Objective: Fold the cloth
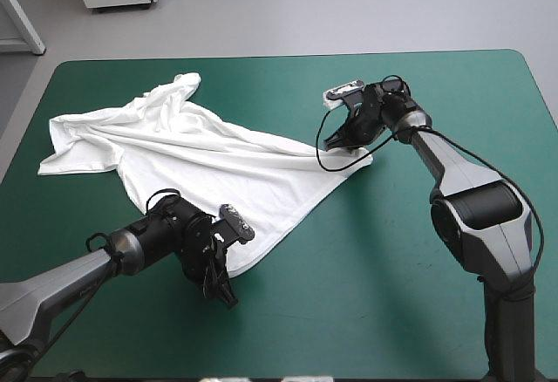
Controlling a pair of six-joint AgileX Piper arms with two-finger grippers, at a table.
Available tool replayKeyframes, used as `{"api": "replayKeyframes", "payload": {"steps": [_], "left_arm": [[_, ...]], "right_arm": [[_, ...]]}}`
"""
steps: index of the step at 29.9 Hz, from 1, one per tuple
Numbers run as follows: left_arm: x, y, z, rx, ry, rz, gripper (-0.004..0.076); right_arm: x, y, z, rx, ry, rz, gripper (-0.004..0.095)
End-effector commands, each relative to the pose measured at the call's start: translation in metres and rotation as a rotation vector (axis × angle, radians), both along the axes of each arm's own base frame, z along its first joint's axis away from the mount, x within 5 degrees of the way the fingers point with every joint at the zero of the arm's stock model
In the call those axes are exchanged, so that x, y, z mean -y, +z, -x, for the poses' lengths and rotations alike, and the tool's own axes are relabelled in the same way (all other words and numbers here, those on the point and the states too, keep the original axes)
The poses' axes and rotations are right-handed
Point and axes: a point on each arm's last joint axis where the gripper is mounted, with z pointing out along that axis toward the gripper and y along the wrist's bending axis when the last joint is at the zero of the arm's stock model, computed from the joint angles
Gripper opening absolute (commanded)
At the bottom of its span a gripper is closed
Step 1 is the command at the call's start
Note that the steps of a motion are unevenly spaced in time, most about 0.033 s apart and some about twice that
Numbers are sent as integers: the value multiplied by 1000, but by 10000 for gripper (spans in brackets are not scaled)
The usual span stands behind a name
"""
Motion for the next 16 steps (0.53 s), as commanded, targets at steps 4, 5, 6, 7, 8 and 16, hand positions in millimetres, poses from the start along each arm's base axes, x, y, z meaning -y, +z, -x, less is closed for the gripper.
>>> {"api": "replayKeyframes", "payload": {"steps": [4,5,6,7,8,16], "left_arm": [[13,30,3,-30,72,114,-9],[13,43,1,-3,73,122,-9],[12,57,0,30,82,129,-9],[11,70,0,56,91,135,-9],[9,87,-1,98,100,150,-9],[-28,233,26,467,183,350,-9]], "right_arm": [[16,70,23,78,16,43,-13],[20,83,27,103,10,38,-13],[23,97,32,126,-1,30,-13],[29,111,38,151,-11,23,-13],[34,122,43,172,-22,16,-13],[76,226,109,390,-100,-47,-13]]}}
